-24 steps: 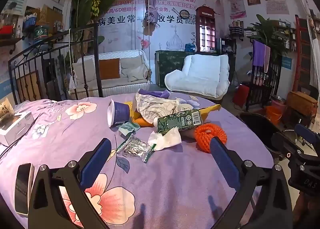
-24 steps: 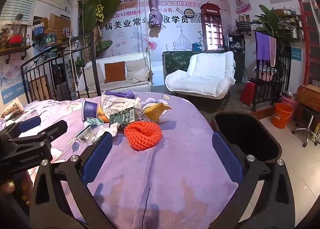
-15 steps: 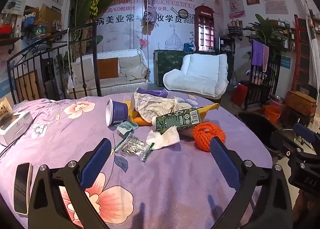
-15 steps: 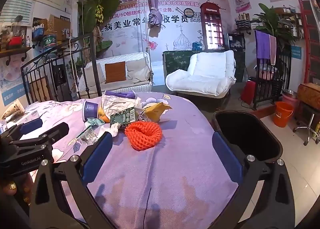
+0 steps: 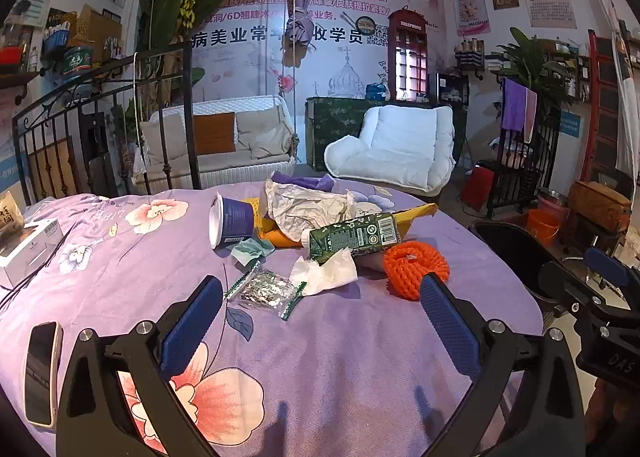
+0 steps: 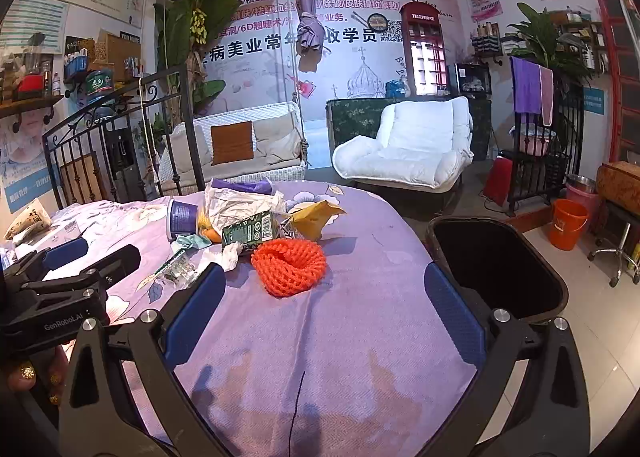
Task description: Collect trash
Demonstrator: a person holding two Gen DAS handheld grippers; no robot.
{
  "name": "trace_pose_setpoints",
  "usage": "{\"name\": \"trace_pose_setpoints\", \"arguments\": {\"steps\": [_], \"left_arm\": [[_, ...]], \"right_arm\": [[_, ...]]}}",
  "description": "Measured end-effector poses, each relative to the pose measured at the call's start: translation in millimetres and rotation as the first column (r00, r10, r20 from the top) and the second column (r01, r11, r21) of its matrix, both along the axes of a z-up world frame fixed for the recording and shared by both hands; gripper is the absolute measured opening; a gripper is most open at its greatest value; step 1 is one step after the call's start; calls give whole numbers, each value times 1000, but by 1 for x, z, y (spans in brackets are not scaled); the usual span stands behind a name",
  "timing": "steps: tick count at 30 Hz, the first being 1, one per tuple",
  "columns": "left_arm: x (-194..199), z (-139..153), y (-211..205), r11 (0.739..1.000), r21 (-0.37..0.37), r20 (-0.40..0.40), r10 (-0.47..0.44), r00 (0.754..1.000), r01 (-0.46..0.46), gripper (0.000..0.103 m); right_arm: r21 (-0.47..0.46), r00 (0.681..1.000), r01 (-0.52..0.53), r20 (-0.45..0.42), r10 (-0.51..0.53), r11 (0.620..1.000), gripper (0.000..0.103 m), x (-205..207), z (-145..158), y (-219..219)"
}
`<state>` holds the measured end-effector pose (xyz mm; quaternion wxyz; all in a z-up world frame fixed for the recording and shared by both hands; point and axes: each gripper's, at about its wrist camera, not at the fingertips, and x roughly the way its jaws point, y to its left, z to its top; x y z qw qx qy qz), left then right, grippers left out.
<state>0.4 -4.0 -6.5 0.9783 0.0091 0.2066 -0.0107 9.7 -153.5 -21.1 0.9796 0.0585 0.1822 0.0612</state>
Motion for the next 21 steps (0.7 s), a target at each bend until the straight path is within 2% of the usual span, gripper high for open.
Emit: {"name": "trace_pose_setpoints", "arguments": {"steps": [21], "left_arm": [[2,-2,1,1000,-4,-7,-4,1000,4,98]], "right_arm": [[7,1000,-4,-9,4,1000,99,2,-7,5]]}}
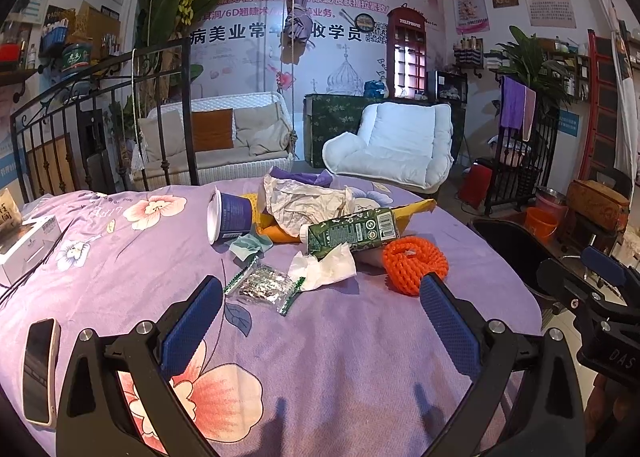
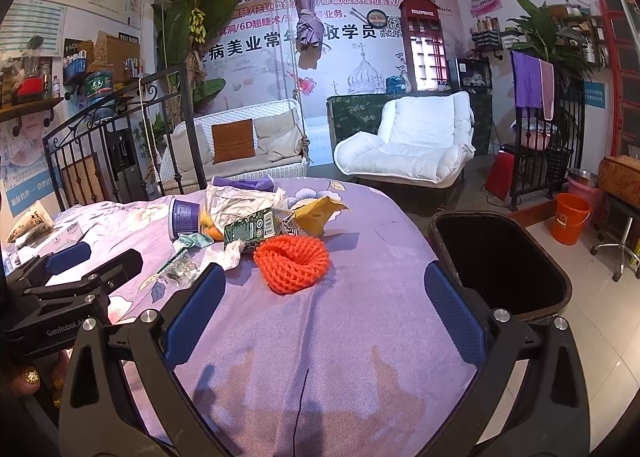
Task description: Collect trash
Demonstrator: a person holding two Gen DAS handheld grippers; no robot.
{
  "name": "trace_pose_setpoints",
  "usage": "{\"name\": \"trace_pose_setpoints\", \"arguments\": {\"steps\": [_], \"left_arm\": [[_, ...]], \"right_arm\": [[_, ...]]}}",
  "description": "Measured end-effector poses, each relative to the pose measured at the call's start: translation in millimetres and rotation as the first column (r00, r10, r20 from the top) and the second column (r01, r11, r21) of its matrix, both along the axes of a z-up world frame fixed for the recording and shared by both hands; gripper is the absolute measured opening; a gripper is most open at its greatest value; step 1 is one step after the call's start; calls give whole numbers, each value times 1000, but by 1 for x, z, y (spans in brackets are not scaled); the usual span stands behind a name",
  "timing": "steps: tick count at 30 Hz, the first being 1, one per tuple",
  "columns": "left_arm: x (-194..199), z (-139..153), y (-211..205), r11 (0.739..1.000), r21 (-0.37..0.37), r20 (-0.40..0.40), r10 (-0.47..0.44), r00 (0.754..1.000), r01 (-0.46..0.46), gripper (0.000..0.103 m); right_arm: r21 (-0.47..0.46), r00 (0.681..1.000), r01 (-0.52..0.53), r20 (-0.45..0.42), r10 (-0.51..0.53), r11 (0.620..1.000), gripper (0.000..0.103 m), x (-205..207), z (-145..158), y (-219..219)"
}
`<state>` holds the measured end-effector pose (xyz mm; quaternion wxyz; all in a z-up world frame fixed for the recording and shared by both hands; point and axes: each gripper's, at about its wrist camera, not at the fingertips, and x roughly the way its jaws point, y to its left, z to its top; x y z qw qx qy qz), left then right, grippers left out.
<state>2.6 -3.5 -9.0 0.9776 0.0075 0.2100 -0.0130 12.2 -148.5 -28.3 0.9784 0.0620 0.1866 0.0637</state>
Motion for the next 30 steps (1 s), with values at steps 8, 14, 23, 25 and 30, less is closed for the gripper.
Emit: {"name": "trace_pose_setpoints", "arguments": {"steps": [8,14,23,25,30], "left_arm": [[0,-3,-2,1000,2,-6,-1,1000,1,98],[0,-4,-3,1000,1,-8,-3,1000,3,98],[-2,-5,-1,1000,-3,-10,-9,1000,9,98],[-2,-5,-1,1000,-5,-10,-9,1000,9,98],[-3,-6,0,1000,-3,-13,-10,1000,10,98]], "right_arm": [[12,1000,0,-9,0,1000,99,1,0,-1],[13,1000,1,-9,0,1000,99,2,-1,-2],[12,1000,0,-10,0,1000,99,2,0,-1],[13,1000,-1,-11,1,1000,99,1,-1,-1],[15,1000,-3,-10,4,1000,99,1,-1,-2]]}}
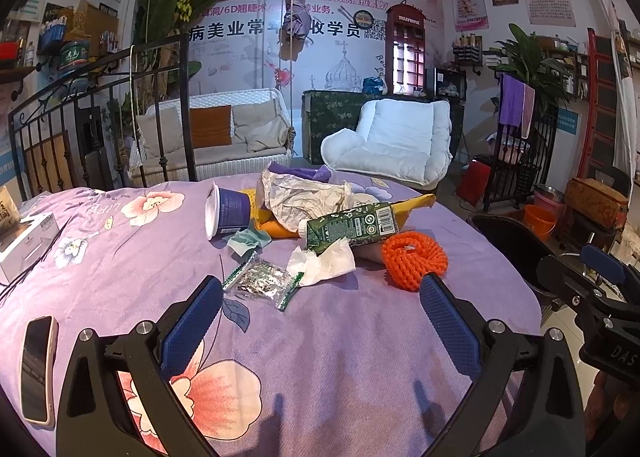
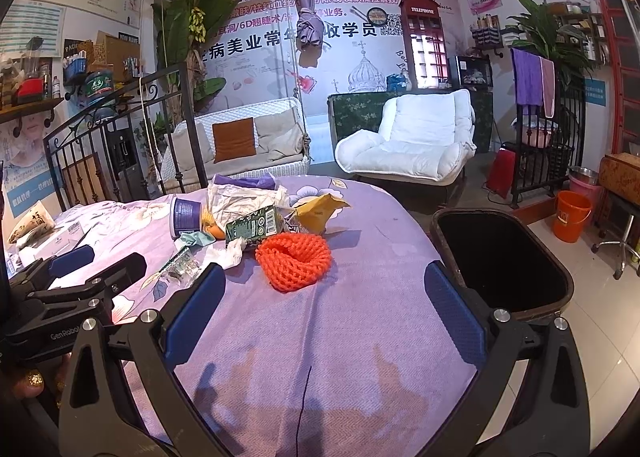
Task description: Collect trash
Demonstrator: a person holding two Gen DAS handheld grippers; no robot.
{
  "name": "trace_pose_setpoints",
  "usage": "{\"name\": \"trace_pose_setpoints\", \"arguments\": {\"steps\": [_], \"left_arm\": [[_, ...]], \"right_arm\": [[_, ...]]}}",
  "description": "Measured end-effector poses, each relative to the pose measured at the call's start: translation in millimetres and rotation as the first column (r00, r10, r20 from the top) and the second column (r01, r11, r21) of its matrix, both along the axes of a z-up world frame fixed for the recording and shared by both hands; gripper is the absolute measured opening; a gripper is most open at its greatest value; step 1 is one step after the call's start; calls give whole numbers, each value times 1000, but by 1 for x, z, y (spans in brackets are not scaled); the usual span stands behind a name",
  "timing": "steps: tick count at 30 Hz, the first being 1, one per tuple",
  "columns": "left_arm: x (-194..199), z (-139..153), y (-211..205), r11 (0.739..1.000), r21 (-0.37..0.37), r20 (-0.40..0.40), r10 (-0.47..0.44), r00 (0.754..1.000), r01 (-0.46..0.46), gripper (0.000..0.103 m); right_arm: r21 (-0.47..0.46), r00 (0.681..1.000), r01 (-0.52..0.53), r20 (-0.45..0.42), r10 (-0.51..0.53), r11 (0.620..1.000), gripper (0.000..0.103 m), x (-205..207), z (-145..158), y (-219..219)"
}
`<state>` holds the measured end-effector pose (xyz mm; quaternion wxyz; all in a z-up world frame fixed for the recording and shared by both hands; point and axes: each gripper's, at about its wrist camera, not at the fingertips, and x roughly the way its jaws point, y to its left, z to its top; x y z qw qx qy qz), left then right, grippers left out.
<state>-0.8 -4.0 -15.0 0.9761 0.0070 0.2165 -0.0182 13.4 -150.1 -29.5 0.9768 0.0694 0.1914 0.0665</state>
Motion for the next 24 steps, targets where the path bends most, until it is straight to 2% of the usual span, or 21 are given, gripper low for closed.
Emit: {"name": "trace_pose_setpoints", "arguments": {"steps": [14,19,24], "left_arm": [[2,-6,7,1000,-9,-28,-1,1000,1,98],[13,-17,17,1000,-11,-101,-9,995,8,98],[31,-30,36,1000,-7,-196,-29,980,28,98]], "right_arm": [[-12,1000,-14,-23,14,1000,99,3,-2,3],[-17,997,-38,-72,37,999,99,15,-7,4],[-31,976,-111,-190,103,993,99,44,-19,11]]}}
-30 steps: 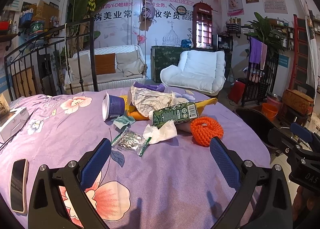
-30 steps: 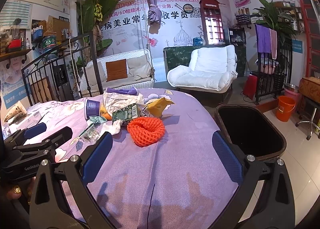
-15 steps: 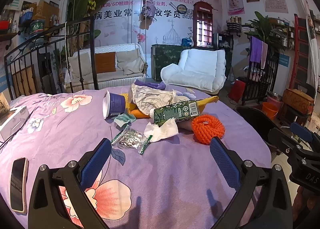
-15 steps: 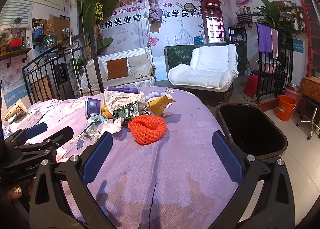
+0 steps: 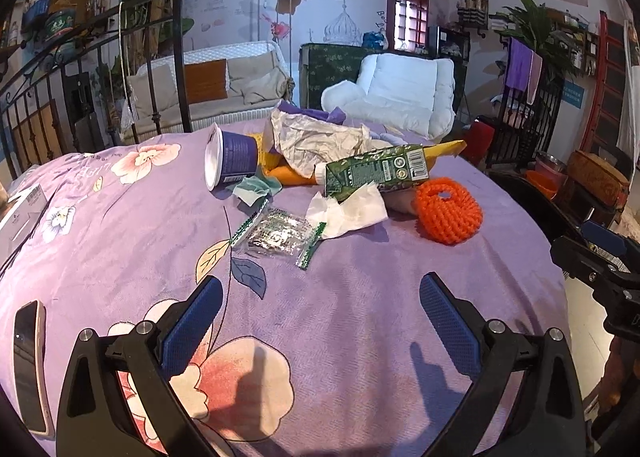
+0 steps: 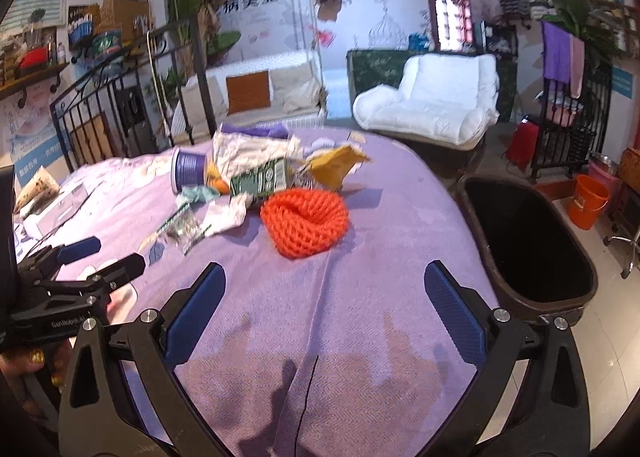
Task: Collect trash
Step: 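Grasp the clear plastic wrapper with the left tool while the right tool grasps the orange mesh net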
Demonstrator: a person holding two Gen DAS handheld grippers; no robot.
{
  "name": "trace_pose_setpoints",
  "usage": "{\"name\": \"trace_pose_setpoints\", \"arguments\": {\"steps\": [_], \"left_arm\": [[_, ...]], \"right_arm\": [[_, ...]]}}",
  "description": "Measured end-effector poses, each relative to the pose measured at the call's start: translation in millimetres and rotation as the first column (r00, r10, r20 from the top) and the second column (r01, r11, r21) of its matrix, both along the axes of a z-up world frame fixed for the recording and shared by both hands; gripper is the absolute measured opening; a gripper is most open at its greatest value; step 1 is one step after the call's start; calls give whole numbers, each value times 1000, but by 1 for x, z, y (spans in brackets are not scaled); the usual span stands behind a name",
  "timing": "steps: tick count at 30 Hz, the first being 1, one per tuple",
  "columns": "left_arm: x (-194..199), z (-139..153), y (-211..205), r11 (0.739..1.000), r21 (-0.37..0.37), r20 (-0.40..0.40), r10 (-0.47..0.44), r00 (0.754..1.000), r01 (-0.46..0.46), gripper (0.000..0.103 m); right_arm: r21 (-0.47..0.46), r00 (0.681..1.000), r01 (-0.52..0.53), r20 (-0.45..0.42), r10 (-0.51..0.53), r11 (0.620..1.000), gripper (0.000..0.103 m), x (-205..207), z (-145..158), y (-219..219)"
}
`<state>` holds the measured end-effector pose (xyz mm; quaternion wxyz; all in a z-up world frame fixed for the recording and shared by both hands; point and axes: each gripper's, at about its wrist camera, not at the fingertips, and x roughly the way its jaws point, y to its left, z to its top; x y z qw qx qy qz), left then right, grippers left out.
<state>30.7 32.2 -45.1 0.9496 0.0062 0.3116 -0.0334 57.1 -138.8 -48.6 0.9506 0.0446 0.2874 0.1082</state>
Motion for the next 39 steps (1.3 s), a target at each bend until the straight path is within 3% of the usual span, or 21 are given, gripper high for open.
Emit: {"name": "trace_pose_setpoints", "arguments": {"steps": [9,18,20,22,24,25,27,30,35,39], "left_arm": [[61,-12,29,996,-32,-180,-89,980,85,98],[114,-27,34,987,3,-269,-153,951,159,98],[118,-31,34,986,7,-280,-157,947,166,88],[120,-35,34,987,0,-294,-155,943,162,77],[117,-36,35,987,-16,-297,-160,941,163,60],[115,-36,36,987,-23,-299,-159,941,160,58],[112,-35,40,990,-21,-298,-138,944,139,38],[110,-32,47,991,-62,-283,-131,950,119,23],[102,-29,57,989,-111,-266,-122,956,95,13],[88,-22,59,988,-128,-226,-114,967,87,12]], "right_arm": [[32,965,-133,-222,137,991,99,77,-20,11],[14,935,-184,-306,180,983,98,134,-30,28],[-17,937,-193,-301,179,981,92,140,-32,34],[-35,933,-199,-313,178,979,75,144,-36,38],[-25,928,-200,-327,181,979,63,145,-40,39],[-27,927,-199,-328,180,980,57,145,-42,41],[-48,935,-202,-308,178,978,51,140,-42,44],[-60,944,-198,-281,174,978,40,133,-40,43],[-16,953,-173,-254,164,985,31,122,-36,36],[14,960,-157,-233,156,988,29,109,-34,28]]}}
